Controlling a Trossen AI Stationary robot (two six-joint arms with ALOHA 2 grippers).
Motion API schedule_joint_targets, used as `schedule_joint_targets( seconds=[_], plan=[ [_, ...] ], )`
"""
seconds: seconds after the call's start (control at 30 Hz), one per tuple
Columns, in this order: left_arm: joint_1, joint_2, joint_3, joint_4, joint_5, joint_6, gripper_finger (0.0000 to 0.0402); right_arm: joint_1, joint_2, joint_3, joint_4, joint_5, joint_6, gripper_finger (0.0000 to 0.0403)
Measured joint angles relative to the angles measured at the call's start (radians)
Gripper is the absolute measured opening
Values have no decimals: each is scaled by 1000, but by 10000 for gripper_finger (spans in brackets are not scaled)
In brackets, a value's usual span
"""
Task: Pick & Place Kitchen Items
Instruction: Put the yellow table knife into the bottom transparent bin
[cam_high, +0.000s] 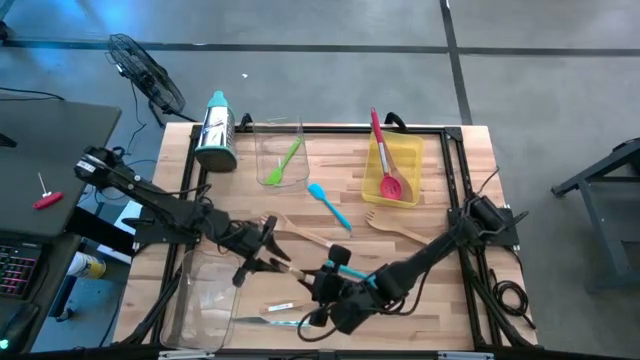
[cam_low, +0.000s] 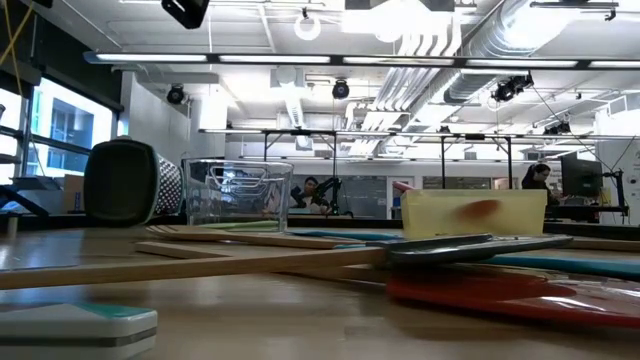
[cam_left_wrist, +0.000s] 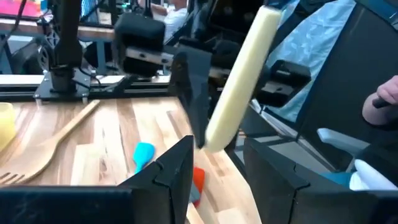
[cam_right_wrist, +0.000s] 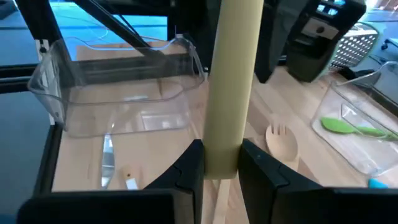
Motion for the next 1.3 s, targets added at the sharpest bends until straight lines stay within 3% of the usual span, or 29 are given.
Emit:
schedule_joint_targets(
  seconds=[0.83,0.93,1.03,1.1,1.17,1.3],
  plan=[
    [-2,1,0,-4,-141,6,138,-122,0,0,51,-188,-127,63],
    [-4,1,0,-10,-164,10,118,-130,0,0,49,-204,-139,63],
    [-4,0,0,-21,-185,18,69,-137,0,0,49,-210,-135,63],
    [-4,0,0,-29,-189,17,69,-139,0,0,48,-220,-132,63],
    [-8,0,0,-26,-189,5,69,-142,0,0,46,-232,-134,85],
    [-17,1,0,-40,-222,-23,69,-139,0,0,45,-263,-155,195]
  ],
)
